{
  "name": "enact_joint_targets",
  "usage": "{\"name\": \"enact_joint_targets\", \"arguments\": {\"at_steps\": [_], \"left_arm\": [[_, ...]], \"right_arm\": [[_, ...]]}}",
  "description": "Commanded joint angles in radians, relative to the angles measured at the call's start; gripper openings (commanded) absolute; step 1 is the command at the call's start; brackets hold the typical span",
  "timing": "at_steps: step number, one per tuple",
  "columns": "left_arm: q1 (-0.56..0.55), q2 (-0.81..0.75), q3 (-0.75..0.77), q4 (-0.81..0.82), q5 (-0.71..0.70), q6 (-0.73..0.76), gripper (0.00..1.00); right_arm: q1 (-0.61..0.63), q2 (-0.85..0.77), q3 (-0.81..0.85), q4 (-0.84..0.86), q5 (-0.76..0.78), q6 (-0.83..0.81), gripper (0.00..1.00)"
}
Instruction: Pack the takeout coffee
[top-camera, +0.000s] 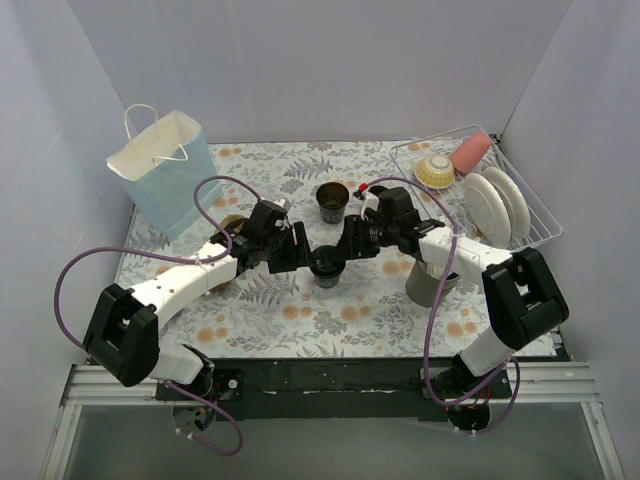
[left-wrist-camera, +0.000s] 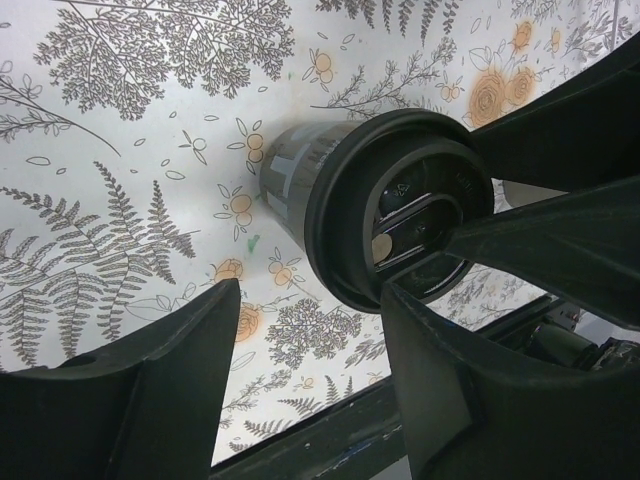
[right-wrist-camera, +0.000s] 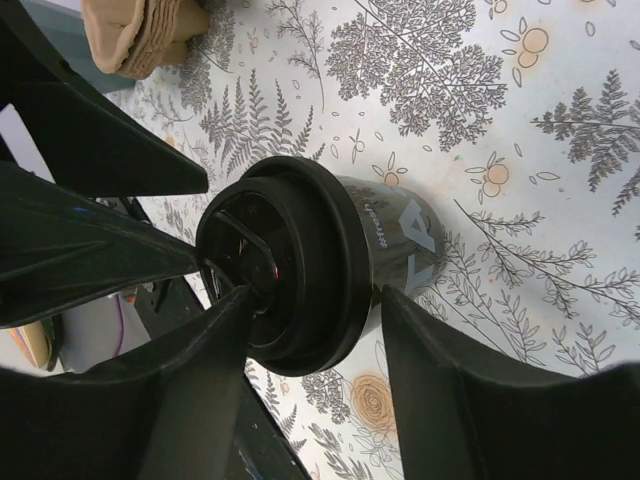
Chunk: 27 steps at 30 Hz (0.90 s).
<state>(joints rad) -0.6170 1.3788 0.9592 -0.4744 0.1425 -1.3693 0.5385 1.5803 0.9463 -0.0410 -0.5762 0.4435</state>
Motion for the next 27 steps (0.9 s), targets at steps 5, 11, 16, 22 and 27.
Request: {"name": "enact_joint_targets", "arguments": {"at_steps": [5, 11, 16, 22, 27], "left_arm": [[0.003, 0.008, -0.037, 0.033, -0.004, -0.001, 0.56], [0.003, 0.017, -0.045, 0.045, -0.001, 0.003, 0.56], [0.003, 0.025, -0.051, 0.056, 0.002, 0.001, 0.56], [0.003, 0.011, -0.031, 0.068, -0.001, -0.002, 0.59], [0.005, 0.017, -0.014, 0.114, -0.001, -0.037, 0.62]], "right_arm": [[0.005, 0.018, -0.055, 0.062, 0.009, -0.006, 0.53], [0.005, 0.001, -0.046, 0.059, 0.009, 0.007, 0.64], [0.005, -0.009, -0.014, 0.043, 0.010, 0.014, 0.69], [0.005, 0.006, -0.012, 0.043, 0.015, 0.008, 0.59], [0.005, -0.002, -0.029, 0.056, 0.015, 0.018, 0.55]]}}
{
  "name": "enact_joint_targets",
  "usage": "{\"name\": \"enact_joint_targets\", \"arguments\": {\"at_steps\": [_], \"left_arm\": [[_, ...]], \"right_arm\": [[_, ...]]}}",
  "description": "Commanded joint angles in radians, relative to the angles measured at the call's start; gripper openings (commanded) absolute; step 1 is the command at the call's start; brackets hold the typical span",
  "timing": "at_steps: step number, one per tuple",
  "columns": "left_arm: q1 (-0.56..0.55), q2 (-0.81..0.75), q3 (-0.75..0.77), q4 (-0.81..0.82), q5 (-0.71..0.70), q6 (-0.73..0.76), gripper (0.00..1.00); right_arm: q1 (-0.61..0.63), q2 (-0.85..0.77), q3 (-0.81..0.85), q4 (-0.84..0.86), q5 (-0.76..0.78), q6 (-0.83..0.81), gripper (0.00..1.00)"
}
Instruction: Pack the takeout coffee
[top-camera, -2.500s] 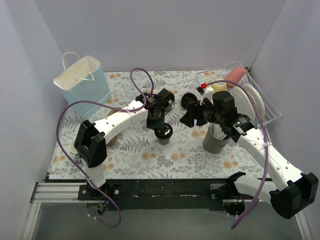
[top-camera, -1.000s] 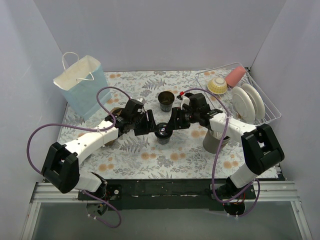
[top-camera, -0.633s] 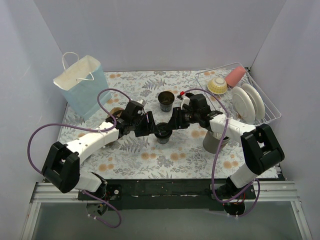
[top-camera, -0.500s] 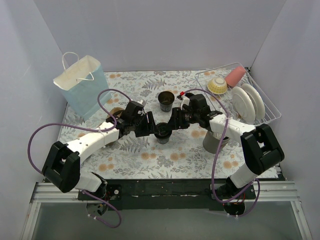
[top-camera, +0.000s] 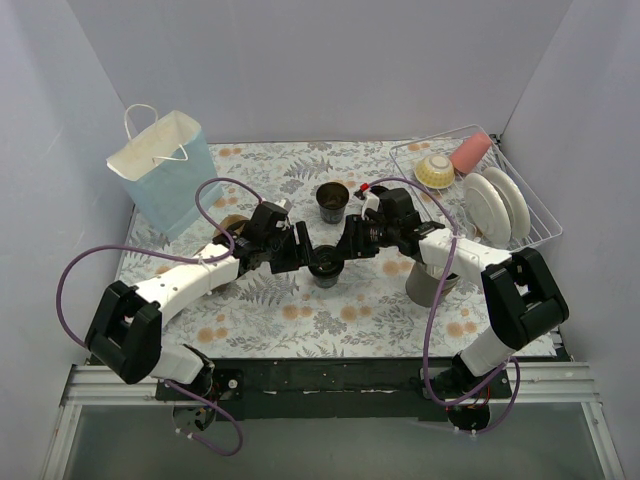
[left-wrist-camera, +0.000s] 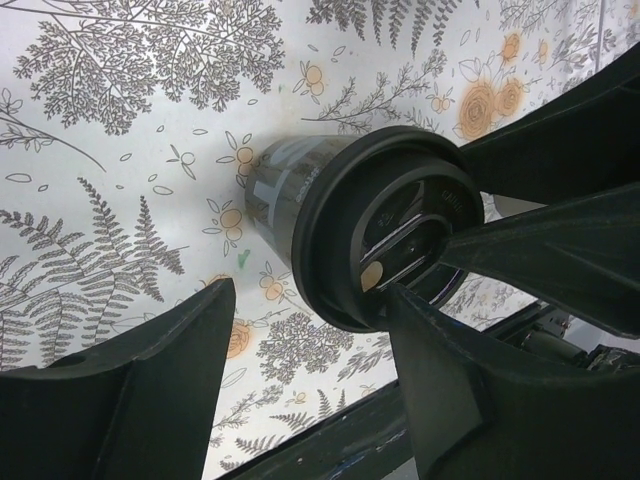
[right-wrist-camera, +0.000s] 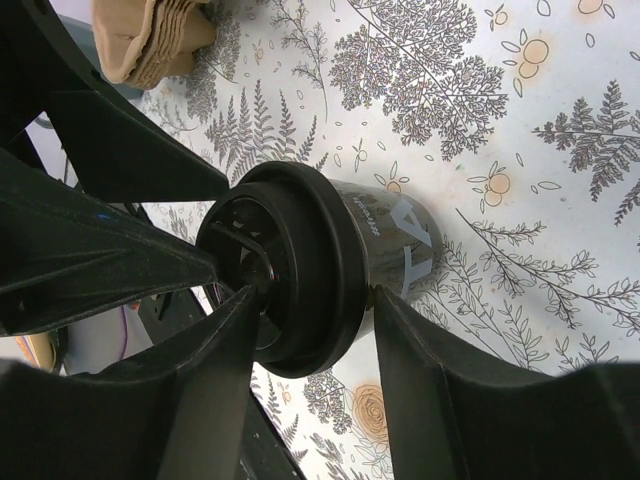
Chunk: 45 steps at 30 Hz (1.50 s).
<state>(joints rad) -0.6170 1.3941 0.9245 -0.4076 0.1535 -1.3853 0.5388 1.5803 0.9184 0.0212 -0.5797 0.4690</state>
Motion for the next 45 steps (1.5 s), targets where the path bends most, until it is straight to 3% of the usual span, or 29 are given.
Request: {"name": "enact_joint_targets", "arguments": {"at_steps": [1, 9, 21, 31, 45], "left_arm": [[0.005, 0.009, 0.020, 0.055, -0.011, -0.027, 0.62], [0.005, 0.052, -0.018, 0.171, 0.077, -0.075, 0.57], [0.005, 0.072, -0.093, 0.141, 0.017, -0.081, 0.45], [0.005, 0.088, -0.118, 0.141, -0.008, -0.080, 0.44], [0.005, 0.109, -0.107, 0.136, -0.005, -0.061, 0.43]], "right_arm": [[0.004, -0.003, -0.001, -0.006, 0.018, -0.007, 0.54], [0.004, -0.005, -0.012, 0.006, 0.014, 0.000, 0.51], [0.003, -0.020, 0.000, -0.003, 0.018, 0.003, 0.48], [-0.005, -0.063, 0.065, -0.107, 0.063, -0.039, 0.54], [-0.016, -0.100, 0.106, -0.175, 0.132, -0.069, 0.50]]}}
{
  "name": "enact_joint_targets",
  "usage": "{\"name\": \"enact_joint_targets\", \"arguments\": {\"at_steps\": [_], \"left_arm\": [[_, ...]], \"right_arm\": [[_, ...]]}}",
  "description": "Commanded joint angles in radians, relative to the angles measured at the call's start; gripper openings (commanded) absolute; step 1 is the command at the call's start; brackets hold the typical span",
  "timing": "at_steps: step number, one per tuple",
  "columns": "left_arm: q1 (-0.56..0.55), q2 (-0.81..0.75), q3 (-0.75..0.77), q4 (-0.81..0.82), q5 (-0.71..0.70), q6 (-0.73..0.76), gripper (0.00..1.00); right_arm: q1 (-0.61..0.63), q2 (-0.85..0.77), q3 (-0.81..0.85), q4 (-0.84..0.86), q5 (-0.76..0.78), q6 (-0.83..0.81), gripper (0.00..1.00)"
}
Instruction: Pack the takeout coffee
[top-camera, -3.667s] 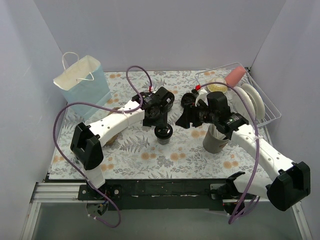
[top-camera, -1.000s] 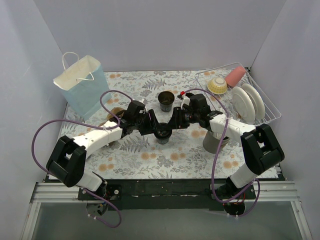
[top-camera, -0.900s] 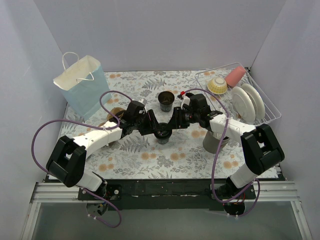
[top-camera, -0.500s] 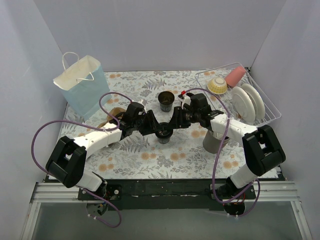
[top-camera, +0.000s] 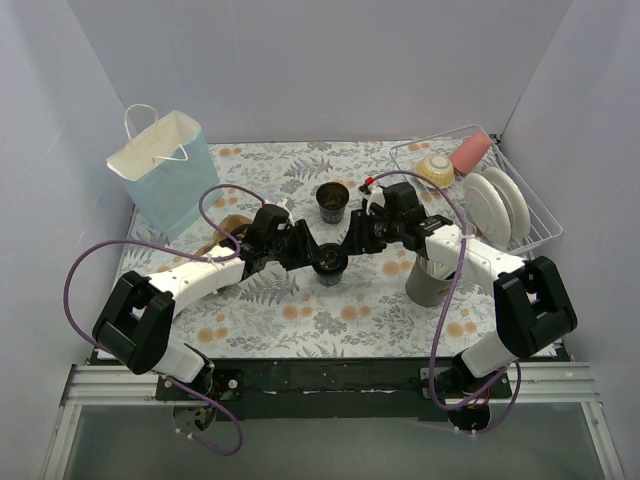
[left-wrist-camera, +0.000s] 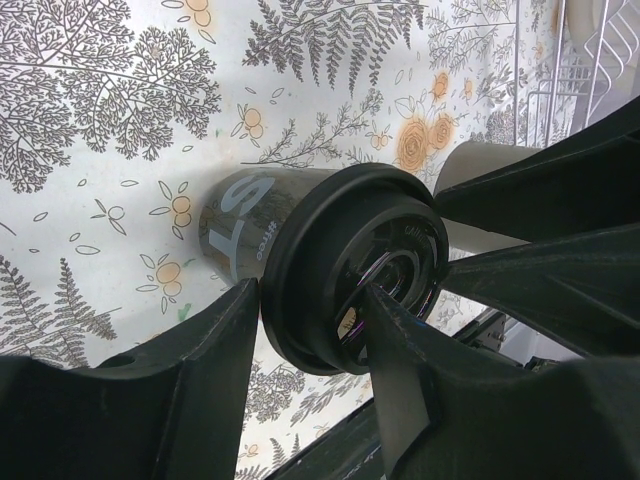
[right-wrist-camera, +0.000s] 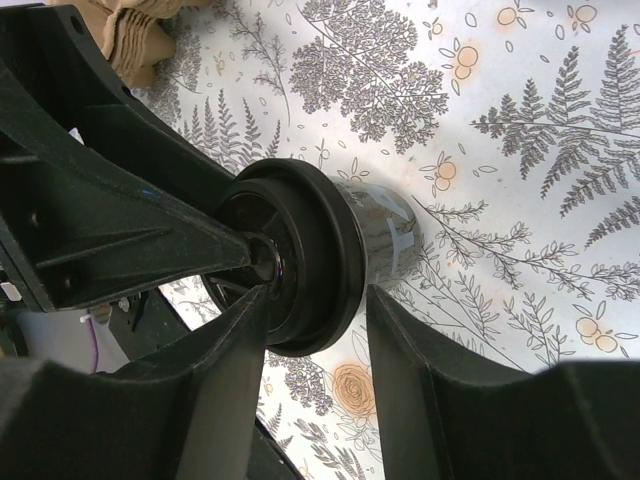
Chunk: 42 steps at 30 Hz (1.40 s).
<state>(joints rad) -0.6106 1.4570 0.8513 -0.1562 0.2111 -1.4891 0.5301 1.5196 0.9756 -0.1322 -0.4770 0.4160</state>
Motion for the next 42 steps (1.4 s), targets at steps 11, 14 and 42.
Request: {"name": "enact_joint_targets", "arguments": {"at_steps": [11, 14, 42], "left_arm": [[-0.002, 0.051, -0.026, -0.117, -0.055, 0.052, 0.43], [-0.002, 0.051, -0.021, -0.120, -0.058, 0.055, 0.43], [-0.002, 0.068, -0.054, -0.115, -0.062, 0.043, 0.40]], "right_arm": [[-0.018, -0.053, 0.054, -0.030, 0.074, -0.019, 0.46], [-0.019, -0.047, 0.054, -0.029, 0.066, -0.016, 0.45], [-0.018, -0.082, -0.149, 0.036, 0.101, 0.006, 0.39]]}}
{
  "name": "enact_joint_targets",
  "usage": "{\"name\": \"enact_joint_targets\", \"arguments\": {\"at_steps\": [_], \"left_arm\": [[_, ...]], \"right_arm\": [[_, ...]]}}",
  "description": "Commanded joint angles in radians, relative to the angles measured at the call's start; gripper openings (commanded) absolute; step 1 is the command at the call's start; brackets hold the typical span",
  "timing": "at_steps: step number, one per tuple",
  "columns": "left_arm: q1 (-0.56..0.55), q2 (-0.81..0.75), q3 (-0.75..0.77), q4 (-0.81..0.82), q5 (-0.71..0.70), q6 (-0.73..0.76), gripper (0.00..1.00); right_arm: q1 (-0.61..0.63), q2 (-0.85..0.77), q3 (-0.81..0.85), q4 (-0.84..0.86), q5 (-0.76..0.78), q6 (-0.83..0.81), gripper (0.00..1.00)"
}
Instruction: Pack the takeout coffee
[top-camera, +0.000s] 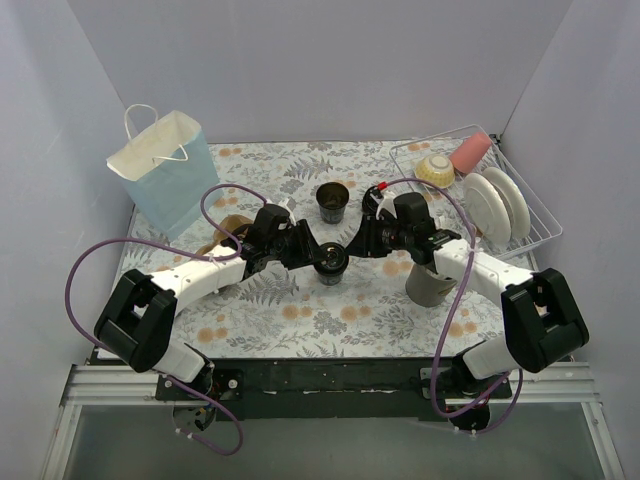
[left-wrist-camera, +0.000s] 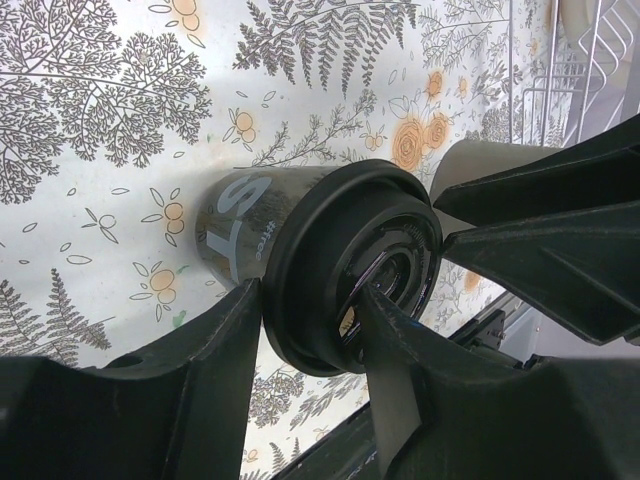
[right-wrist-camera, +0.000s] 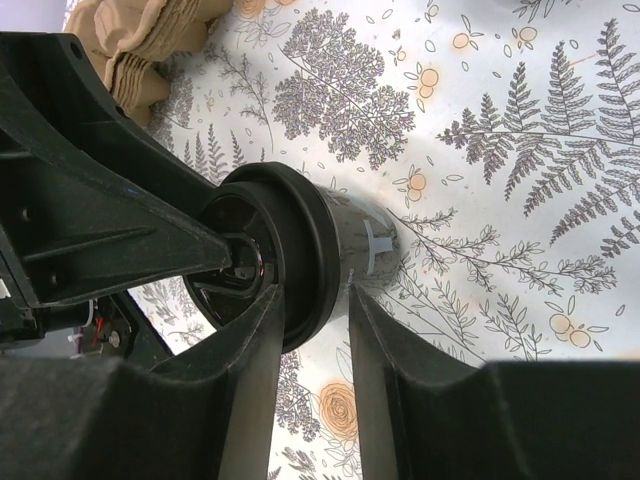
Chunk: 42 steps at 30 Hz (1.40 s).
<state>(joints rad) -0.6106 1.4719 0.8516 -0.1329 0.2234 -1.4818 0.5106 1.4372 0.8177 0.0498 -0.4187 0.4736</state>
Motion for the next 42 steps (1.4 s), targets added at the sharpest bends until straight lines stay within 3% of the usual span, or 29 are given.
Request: {"name": "enact_joint_targets", "arguments": {"at_steps": [1, 6, 11, 18, 21, 30, 36, 42], "left_arm": [[-0.002, 0.050, -0.054, -0.142, -0.079, 0.035, 0.40], [-0.002, 0.042, -0.048, -0.146, -0.073, 0.055, 0.40], [-0.002, 0.048, -0.046, -0.148, -0.068, 0.084, 0.40], [-0.002, 0.051, -0.043, -0.151, -0.065, 0.110, 0.40], [-0.002, 0.057, -0.039, -0.155, -0.065, 0.121, 0.40], [0.006, 0.054, 0.003, -0.195, -0.050, 0.179, 0.42], [0.006, 0.018, 0.052, -0.194, 0.030, 0.155, 0.59], [0.006, -0.004, 0.066, -0.175, 0.065, 0.118, 0.70]], "right_arm": [[0.000, -0.006, 0.049, -0.169, 0.044, -0.058, 0.41], [-0.012, -0.040, 0.129, -0.194, 0.032, -0.061, 0.43], [-0.027, -0.034, 0.133, -0.176, 0.040, -0.021, 0.37], [-0.034, -0.037, 0.063, 0.008, -0.077, 0.034, 0.38], [-0.035, -0.049, 0.040, 0.065, -0.111, 0.049, 0.43], [-0.040, -0.034, 0.035, 0.035, -0.103, 0.037, 0.41], [-0.040, -0.070, 0.029, 0.021, -0.072, 0.030, 0.44], [-0.041, -0.072, 0.037, 0.009, -0.069, 0.011, 0.46]]}}
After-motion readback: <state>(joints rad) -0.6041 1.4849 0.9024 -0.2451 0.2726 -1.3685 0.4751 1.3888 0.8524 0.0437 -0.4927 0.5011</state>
